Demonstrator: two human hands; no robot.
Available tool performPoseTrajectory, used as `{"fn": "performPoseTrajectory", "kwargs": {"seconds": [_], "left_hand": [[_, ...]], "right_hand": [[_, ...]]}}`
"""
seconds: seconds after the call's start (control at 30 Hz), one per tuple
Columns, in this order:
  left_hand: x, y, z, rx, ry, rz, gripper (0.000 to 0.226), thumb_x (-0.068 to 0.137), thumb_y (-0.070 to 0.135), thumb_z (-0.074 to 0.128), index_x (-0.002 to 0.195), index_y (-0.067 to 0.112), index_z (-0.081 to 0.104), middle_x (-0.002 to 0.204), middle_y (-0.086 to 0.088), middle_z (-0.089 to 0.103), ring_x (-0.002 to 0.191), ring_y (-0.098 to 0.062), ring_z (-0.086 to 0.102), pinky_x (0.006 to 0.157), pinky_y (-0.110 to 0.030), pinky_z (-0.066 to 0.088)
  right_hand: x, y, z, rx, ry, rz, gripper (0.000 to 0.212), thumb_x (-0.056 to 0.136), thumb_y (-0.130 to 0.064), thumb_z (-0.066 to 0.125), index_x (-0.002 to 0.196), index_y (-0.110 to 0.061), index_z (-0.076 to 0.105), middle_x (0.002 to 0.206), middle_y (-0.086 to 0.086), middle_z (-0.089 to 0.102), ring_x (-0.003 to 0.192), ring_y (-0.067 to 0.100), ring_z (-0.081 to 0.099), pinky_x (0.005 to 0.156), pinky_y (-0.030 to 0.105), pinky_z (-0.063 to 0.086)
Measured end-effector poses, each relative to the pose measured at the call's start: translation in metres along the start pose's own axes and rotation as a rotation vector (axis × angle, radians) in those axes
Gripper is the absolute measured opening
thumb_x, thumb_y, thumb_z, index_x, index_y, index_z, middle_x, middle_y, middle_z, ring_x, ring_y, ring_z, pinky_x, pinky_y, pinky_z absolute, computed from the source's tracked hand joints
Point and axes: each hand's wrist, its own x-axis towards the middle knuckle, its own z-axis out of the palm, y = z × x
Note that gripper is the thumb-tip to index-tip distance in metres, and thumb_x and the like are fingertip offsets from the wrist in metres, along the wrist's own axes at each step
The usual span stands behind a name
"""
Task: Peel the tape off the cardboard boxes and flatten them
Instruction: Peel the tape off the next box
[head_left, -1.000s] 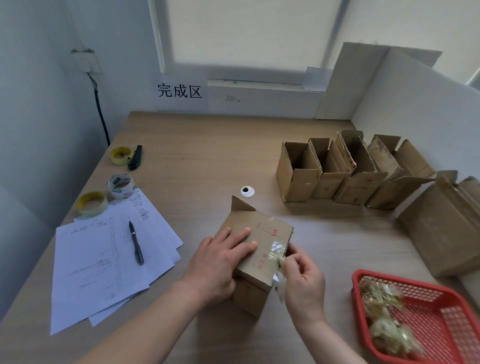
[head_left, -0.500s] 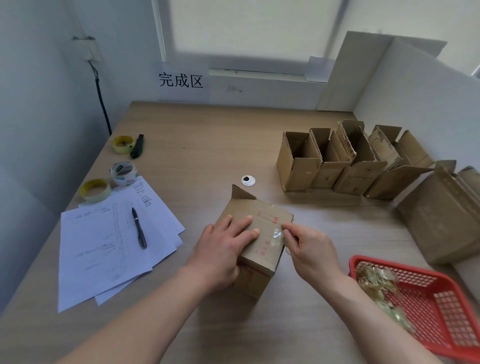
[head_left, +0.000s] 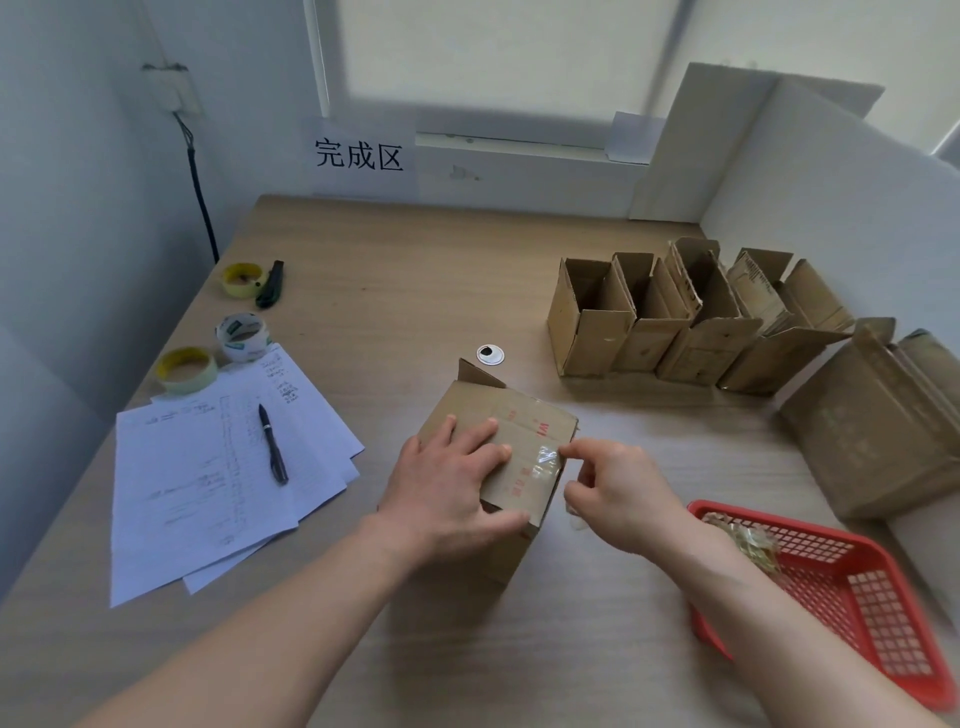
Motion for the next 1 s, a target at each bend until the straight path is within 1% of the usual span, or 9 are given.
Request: {"fn": "performPoseTrajectory", "kwargs": {"seconds": [0.07,0.2,0.3,0.37,0.53,0.67,0.77,0.87,1.0], "left_hand": [[0.003,0.01,0.001,-0.037,0.034,-0.066,0.087,0.063,0.089,0.031,0.133,0.041,0.048,0.156,0.019,0.027,0.144,-0.02,0.022,0.11,-0.044,0.03],[0.009,0.023,0.009,-0.101,0.123,-0.114,0.065,0.064,0.078,0.062,0.109,0.032,0.053,0.138,0.016,0.039,0.127,-0.014,0.037,0.093,-0.038,0.04],[0.019,0.031,0.003,-0.137,0.047,-0.161,0.061,0.064,0.068,0.074,0.103,0.031,0.046,0.131,0.012,0.035,0.121,-0.016,0.038,0.079,-0.034,0.039],[0.025,0.036,-0.003,-0.121,-0.006,-0.177,0.069,0.064,0.064,0.077,0.114,0.028,0.046,0.133,0.008,0.031,0.121,-0.02,0.038,0.078,-0.035,0.041],[0.028,0.041,-0.004,-0.107,-0.033,-0.204,0.078,0.064,0.061,0.081,0.121,0.023,0.044,0.134,0.005,0.027,0.119,-0.023,0.04,0.078,-0.038,0.043],[0.025,0.044,-0.003,-0.11,-0.021,-0.221,0.079,0.065,0.06,0.081,0.123,0.021,0.044,0.134,0.005,0.028,0.119,-0.023,0.04,0.079,-0.038,0.046],[0.024,0.047,-0.003,-0.103,-0.015,-0.237,0.08,0.067,0.056,0.082,0.127,0.019,0.043,0.135,0.004,0.028,0.119,-0.024,0.041,0.077,-0.038,0.044],[0.022,0.05,-0.003,-0.11,-0.006,-0.251,0.078,0.069,0.053,0.081,0.127,0.018,0.042,0.135,0.003,0.028,0.119,-0.025,0.041,0.077,-0.038,0.044],[0.018,0.05,-0.001,-0.116,0.011,-0.26,0.073,0.072,0.051,0.078,0.124,0.017,0.04,0.134,0.002,0.029,0.117,-0.026,0.041,0.075,-0.038,0.043]], "right_hand": [[0.001,0.009,0.0,0.077,-0.019,0.001,0.048,0.078,-0.005,0.061,0.121,-0.024,0.069,0.069,-0.008,0.064,0.071,0.011,0.062,0.067,0.031,0.054],[0.003,0.02,0.006,0.348,-0.021,0.087,0.051,0.08,0.008,0.053,0.116,-0.022,0.072,0.093,0.001,0.063,0.069,0.014,0.06,0.047,0.015,0.045],[0.001,0.022,0.01,0.46,0.007,0.152,0.049,0.083,0.007,0.047,0.099,-0.032,0.073,0.099,0.003,0.067,0.074,0.018,0.067,0.046,0.024,0.048],[-0.001,0.022,0.014,0.505,0.054,0.16,0.05,0.085,0.009,0.045,0.087,-0.034,0.071,0.1,0.001,0.069,0.076,0.011,0.07,0.043,0.025,0.045],[-0.007,0.02,0.024,0.465,0.19,0.046,0.047,0.088,0.008,0.048,0.08,-0.031,0.072,0.076,-0.005,0.067,0.056,0.012,0.064,0.05,0.018,0.043],[-0.007,0.015,0.023,0.176,0.264,-0.126,0.031,0.093,0.003,0.053,0.109,-0.01,0.075,0.095,0.005,0.071,0.086,0.02,0.062,0.076,0.022,0.04],[-0.004,0.01,0.018,0.1,0.284,-0.174,0.032,0.095,0.0,0.051,0.117,-0.009,0.072,0.105,0.01,0.07,0.099,0.027,0.062,0.078,0.02,0.035],[-0.002,0.008,0.015,0.061,0.253,-0.23,0.031,0.099,-0.009,0.051,0.124,-0.014,0.069,0.113,0.01,0.07,0.104,0.027,0.062,0.083,0.024,0.04],[0.003,0.008,0.009,-0.098,0.125,-0.225,0.03,0.096,-0.035,0.062,0.118,-0.016,0.07,0.102,0.005,0.067,0.097,0.027,0.061,0.077,0.03,0.043]]}}
